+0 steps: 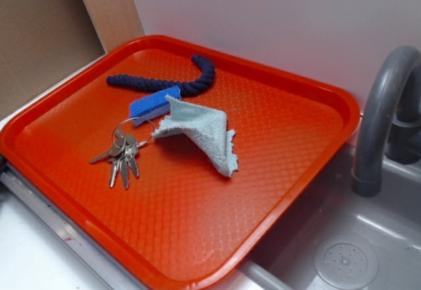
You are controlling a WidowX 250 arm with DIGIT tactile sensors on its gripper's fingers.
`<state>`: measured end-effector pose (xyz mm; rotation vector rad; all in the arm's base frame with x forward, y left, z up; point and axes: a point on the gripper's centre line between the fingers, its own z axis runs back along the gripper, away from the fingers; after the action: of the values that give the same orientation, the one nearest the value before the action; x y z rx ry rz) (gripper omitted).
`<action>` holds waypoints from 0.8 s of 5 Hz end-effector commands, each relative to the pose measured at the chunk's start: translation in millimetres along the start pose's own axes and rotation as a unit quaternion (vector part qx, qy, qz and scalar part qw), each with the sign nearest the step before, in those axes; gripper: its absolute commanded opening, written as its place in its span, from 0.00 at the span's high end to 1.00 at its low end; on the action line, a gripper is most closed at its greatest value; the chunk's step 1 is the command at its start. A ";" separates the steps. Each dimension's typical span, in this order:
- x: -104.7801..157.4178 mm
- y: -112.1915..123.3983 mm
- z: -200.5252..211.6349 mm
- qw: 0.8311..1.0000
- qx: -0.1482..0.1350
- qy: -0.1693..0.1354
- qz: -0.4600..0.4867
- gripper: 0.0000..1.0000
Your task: Grab the blue sponge.
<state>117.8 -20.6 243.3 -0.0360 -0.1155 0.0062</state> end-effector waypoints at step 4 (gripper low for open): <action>70.6 -77.3 -58.0 0.985 -0.031 -0.045 -0.162 0.00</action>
<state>196.3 -93.7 183.6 -0.0661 -0.1653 -0.3061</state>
